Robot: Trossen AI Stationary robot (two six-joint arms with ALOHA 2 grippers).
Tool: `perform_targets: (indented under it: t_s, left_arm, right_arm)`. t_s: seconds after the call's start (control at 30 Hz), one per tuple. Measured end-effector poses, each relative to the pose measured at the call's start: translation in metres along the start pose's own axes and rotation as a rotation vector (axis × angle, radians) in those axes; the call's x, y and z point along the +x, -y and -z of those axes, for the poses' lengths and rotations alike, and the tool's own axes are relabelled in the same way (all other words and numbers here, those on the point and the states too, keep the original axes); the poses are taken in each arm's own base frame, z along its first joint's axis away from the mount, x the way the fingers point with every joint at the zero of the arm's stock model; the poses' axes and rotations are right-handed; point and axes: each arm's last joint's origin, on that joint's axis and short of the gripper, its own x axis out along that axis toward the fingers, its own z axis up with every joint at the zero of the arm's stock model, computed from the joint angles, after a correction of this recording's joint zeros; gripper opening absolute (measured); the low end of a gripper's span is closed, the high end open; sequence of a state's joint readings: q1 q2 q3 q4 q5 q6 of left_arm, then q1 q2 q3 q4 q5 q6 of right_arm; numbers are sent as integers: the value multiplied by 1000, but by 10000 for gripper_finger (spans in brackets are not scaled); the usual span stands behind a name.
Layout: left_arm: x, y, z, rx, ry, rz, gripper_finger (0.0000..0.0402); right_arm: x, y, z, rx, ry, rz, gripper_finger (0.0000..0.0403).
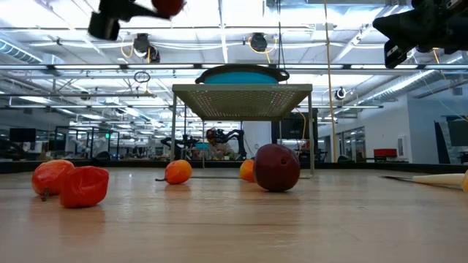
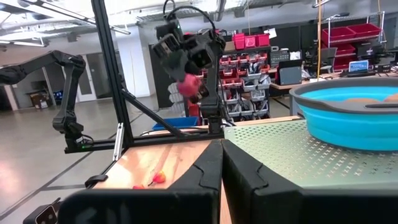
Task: Pick & Place Fruit
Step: Put the pomegranate into the blue strainer bowl on the shelf
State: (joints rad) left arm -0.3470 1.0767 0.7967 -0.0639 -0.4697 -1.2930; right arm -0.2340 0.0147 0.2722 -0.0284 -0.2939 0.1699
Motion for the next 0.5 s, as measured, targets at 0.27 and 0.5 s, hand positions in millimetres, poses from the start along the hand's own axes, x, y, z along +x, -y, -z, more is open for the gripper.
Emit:
perform_targets:
  t_s: [0.27,0.5]
  left_arm:
    - [-3,24,-9,88,103,222,207]
    - [-6,32,-13,126,151,298,207]
  right_arm:
    - [0,0,0,0,0,0,0]
    - [0,0,0,0,1,0,0]
